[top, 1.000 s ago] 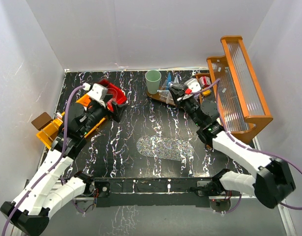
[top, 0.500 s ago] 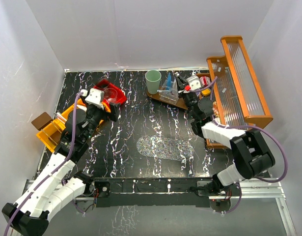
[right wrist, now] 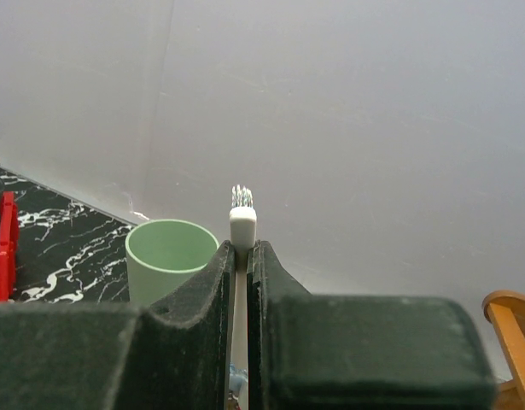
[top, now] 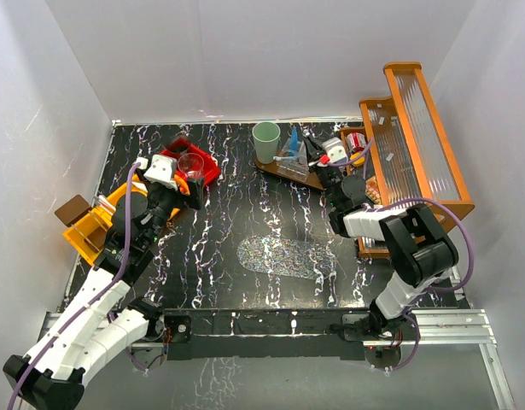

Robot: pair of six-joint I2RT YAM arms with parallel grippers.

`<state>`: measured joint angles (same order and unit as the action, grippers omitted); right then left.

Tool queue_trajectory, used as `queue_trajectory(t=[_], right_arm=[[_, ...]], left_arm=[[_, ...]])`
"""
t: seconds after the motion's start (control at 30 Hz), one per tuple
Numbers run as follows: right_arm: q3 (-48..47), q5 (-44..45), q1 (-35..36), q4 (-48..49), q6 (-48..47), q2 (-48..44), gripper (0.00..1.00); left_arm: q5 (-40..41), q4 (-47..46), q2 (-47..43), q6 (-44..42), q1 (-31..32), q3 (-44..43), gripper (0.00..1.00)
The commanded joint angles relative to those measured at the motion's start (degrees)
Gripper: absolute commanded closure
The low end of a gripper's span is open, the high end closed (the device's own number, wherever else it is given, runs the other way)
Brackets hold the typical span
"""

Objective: Prepare toiletry sets of a toothbrush and toothpaste on the tray

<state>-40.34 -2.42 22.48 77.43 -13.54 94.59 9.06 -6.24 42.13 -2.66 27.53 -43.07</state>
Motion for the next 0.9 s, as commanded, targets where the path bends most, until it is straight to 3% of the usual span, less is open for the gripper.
queue_trajectory(t=[0.0,0.5,0.87], right_arm=[[0.2,-1.3,-0.5,7.8,0.6,1.5,1.0],[1.0,-1.6,-1.4,13.9,1.7,8.1,1.0],[3.3,-3.7,-1.4,13.0,1.9,2.9,1.0]], left_arm=[[1.0,-2.0,-0.5,-0.8,-0.1,0.4,0.14],[0.8,-2.1,1.0,-0.8,-0.5,0.4,0.14],[0.1,-2.3,1.7,-0.3,-0.9,0.4,0.13]])
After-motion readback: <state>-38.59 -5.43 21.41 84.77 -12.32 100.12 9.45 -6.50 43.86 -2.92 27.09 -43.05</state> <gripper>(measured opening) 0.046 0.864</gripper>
